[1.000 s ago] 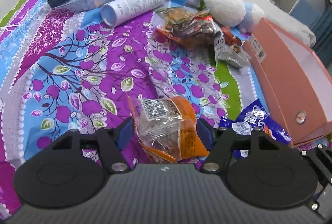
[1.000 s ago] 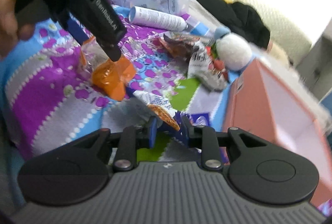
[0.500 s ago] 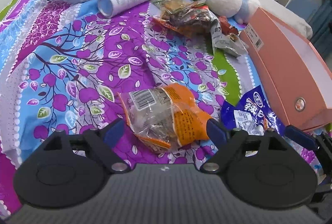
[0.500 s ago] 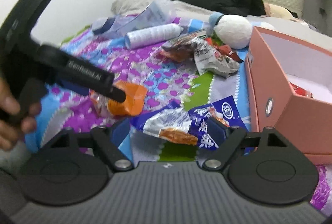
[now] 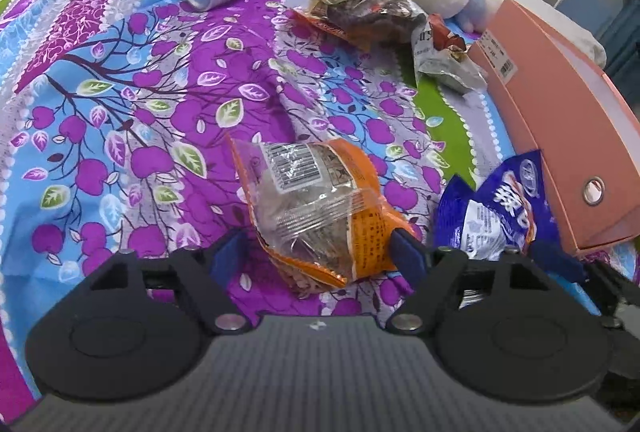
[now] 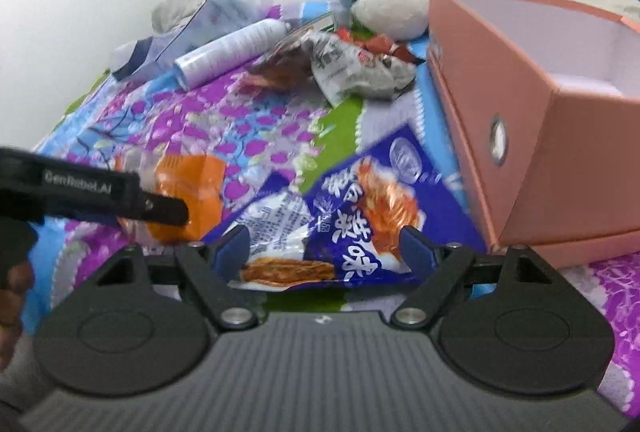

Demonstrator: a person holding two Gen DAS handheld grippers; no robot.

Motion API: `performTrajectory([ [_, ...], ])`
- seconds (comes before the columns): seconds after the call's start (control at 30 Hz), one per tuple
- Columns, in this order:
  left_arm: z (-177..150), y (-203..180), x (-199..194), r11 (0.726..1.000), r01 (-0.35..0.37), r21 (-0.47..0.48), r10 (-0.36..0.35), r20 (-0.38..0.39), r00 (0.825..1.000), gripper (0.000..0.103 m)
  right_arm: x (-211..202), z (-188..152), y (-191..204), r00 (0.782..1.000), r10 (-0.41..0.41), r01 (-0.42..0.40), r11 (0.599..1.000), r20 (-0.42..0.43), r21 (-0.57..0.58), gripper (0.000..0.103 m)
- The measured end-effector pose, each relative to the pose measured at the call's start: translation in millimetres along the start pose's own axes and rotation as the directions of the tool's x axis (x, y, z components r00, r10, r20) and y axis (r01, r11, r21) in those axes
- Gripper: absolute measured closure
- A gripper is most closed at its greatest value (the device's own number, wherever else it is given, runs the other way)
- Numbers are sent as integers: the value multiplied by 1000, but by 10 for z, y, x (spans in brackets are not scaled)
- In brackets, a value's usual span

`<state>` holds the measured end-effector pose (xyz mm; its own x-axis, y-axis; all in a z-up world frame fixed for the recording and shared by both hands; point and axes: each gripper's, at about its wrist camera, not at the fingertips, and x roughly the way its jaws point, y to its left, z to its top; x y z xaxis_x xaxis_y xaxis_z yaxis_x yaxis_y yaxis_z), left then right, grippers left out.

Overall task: Organize snacks
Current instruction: 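Grasp the blue snack packet with the right gripper while the left gripper holds the clear-orange packet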

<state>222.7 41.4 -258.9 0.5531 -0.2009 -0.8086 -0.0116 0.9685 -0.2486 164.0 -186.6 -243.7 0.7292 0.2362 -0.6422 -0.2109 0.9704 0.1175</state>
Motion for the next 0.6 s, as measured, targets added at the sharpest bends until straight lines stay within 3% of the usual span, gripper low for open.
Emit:
performTrajectory([
  [0.1,-21,-14,5,1000,10,4,-10,9,1000,32,45,-74,-29,1000,9,-9,1000,5,9,10],
  [0.4,-66,-9,-32,999,38,1,-38,39,999,40,114,-150,-38,999,51,-51,999,4,-16,7],
  [0.5,-80,-7,-57,999,48,-12,-48,46,998,43,119,-129,8,999,45,-45,998,-13,-52,12],
  [0.6,-92,-21,-90,998,57,-19,-56,56,997,44,83,-107,37,999,44,-45,997,-23,-64,25],
])
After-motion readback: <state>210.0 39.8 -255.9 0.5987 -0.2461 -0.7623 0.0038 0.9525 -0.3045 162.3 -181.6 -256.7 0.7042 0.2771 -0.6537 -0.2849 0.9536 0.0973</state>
